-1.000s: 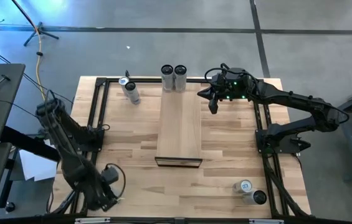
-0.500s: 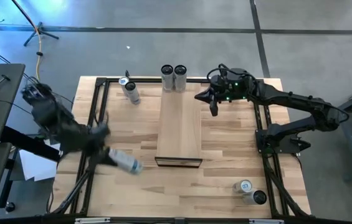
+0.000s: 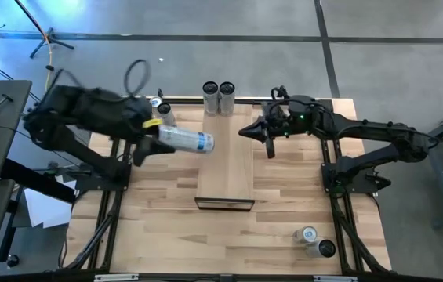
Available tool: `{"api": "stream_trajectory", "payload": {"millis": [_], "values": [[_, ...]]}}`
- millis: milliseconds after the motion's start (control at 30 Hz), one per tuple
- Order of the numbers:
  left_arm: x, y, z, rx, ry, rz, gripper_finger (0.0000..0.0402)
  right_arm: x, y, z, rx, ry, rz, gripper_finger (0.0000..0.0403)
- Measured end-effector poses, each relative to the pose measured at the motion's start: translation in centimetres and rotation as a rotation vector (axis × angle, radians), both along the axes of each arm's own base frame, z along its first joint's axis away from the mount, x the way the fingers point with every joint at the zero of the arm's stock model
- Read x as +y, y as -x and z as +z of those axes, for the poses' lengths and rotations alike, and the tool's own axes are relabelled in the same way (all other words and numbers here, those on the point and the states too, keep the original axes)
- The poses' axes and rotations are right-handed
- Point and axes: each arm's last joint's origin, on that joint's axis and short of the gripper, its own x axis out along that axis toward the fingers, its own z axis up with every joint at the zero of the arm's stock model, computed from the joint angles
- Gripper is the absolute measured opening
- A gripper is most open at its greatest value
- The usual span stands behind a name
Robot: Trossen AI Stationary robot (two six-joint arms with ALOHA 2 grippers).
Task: Place canned beverage on shelf
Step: Put the bottom white blue soda can on the shelf
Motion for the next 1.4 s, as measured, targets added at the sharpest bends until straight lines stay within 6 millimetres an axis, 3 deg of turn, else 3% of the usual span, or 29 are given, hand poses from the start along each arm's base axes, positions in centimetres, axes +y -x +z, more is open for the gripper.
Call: {"api": "stream_trajectory", "payload": {"millis": [367,500,633,833,967,1200,1400], "values": [[2.0,-8.2,-4.7,0.350,-0.264,-0.151,0.0223,2.3,2.4,4.9,-0.266,-0.123,0.043,0.0013],[2.6,-10.8,-6.6,0.428,-0.305,-0.192,0.0223,3.5,2.7,6.6,-0.217,-0.078,0.001,0.0072],[3.1,-12.4,-8.0,0.482,-0.331,-0.222,0.0224,4.4,2.6,7.4,-0.100,-0.056,-0.090,0.0168],[3.8,-12.9,-8.4,0.501,-0.336,-0.215,0.0225,4.6,2.8,8.1,0.058,-0.076,-0.219,0.0311],[4.2,-12.6,-8.1,0.491,-0.330,-0.199,0.0225,4.4,3.1,8.2,0.115,-0.067,-0.232,0.0364],[4.5,-12.5,-8.0,0.480,-0.303,-0.204,0.0225,4.2,2.7,7.3,0.160,0.109,-0.281,0.0382],[4.9,-12.6,-8.2,0.487,-0.307,-0.216,0.0225,3.9,1.3,4.2,0.272,0.086,-0.380,0.0383]]}}
